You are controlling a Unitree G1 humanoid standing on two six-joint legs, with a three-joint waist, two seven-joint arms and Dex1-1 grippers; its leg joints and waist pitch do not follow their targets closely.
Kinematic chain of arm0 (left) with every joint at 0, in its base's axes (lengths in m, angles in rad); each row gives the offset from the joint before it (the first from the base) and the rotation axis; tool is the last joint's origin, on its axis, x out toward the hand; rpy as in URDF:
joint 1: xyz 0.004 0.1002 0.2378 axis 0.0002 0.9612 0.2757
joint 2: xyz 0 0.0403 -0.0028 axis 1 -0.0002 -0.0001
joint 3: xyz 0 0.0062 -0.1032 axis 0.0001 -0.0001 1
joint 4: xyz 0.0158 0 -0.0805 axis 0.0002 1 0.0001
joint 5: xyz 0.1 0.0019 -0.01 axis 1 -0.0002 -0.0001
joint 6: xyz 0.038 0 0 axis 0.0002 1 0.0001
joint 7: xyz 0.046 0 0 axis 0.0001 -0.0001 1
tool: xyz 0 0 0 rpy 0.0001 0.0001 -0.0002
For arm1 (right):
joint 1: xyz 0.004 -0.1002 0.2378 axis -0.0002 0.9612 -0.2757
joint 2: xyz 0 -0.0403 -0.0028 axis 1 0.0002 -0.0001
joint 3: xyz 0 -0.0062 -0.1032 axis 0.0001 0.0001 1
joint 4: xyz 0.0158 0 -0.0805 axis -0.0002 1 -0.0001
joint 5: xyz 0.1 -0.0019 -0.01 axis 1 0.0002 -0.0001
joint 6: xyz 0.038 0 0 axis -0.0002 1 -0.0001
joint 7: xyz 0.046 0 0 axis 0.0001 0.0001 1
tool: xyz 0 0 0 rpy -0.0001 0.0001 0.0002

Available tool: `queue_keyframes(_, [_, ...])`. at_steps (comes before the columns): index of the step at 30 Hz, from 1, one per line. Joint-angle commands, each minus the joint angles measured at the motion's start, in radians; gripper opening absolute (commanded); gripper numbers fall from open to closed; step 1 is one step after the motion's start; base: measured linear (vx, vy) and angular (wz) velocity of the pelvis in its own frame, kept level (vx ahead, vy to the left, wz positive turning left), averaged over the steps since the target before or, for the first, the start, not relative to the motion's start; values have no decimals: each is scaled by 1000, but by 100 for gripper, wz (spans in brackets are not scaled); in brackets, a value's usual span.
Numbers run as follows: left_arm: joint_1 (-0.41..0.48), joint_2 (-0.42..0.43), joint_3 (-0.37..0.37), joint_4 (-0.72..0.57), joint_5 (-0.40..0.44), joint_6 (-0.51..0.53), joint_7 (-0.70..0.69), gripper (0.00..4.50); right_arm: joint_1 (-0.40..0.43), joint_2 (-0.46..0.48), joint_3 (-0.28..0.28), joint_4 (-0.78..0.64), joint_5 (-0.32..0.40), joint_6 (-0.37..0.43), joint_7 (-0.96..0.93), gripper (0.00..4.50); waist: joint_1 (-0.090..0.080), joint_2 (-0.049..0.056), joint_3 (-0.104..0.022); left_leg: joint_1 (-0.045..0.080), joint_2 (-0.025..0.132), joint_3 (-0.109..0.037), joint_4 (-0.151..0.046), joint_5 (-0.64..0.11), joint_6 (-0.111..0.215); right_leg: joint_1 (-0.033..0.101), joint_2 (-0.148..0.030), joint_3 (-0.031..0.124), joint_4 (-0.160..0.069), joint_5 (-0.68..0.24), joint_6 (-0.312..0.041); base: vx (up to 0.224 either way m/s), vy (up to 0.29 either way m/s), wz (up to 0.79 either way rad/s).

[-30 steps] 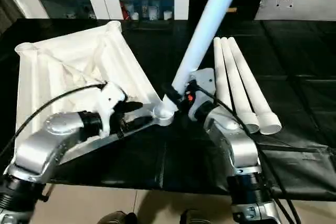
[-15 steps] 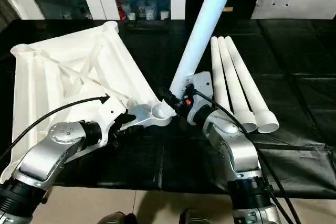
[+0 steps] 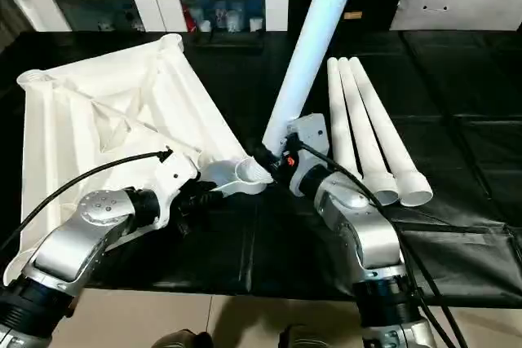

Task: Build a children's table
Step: Insert table leg to table base

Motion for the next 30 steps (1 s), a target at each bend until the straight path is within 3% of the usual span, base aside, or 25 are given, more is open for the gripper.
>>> queue_keyframes(1, [3,23,-26,52,35,-10,-3,43,10,-5,10,-27,-1,5,8,191,0,-4,-75,1,47,-16,-65,-181,59,58,-77,52,-88,-306,-165,0,0,0])
queue_keyframes(5, [-3,30,-33,69,43,-30,-14,13,12,-6,13,-28,-2,5,9,191,0,-3,-75,2,45,-16,-65,-187,59,57,-77,52,-91,-334,-157,0,0,0])
queue_keyframes(6, [-27,45,-49,112,41,-114,-79,8,10,-10,18,-31,-2,9,17,191,0,-10,-75,0,43,-16,-66,-179,61,57,-76,52,-92,-332,-154,0,0,0])
queue_keyframes(8, [-34,50,-55,126,39,-141,-102,2,9,-11,19,-32,-2,11,20,191,-1,-6,-78,0,45,-16,-65,-167,59,59,-78,53,-87,-313,-157,0,0,0])
queue_keyframes(9, [-35,51,-56,127,40,-146,-105,1,9,-11,19,-33,-2,11,20,191,-2,-6,-78,1,46,-16,-65,-166,59,57,-78,54,-87,-302,-160,0,0,0])
queue_keyframes(10, [-49,66,-81,166,50,-222,-163,0,4,-17,24,-36,2,15,35,191,-4,-6,-80,0,47,-16,-64,-157,61,60,-78,54,-83,-271,-172,0,0,0])
queue_keyframes(17, [-118,72,-121,290,59,-376,-291,0,-7,-53,50,-59,19,43,107,191,6,-2,-74,7,45,-13,-65,-179,64,56,-79,55,-91,-327,-157,0,0,0])
queue_keyframes(25, [-173,77,-137,387,68,-479,-376,0,0,-95,95,-100,24,93,164,191,14,-3,-74,8,50,-14,-69,-180,55,55,-82,58,-85,-279,-179,0,0,0])
queue_keyframes(26, [-174,77,-137,391,68,-484,-379,0,0,-97,97,-101,23,95,166,191,16,-8,-75,7,50,-14,-68,-168,58,57,-83,59,-83,-267,-179,0,0,0])
queue_keyframes(29, [-181,78,-137,419,61,-517,-414,0,5,-113,116,-102,6,105,182,191,21,-7,-74,8,51,-12,-69,-172,56,57,-85,59,-84,-295,-173,0,0,0])
queue_keyframes(30, [-188,76,-132,438,58,-536,-429,0,3,-122,127,-91,-9,107,184,191,21,-14,-71,7,52,-12,-70,-178,55,55,-85,59,-87,-310,-168,0,0,0])
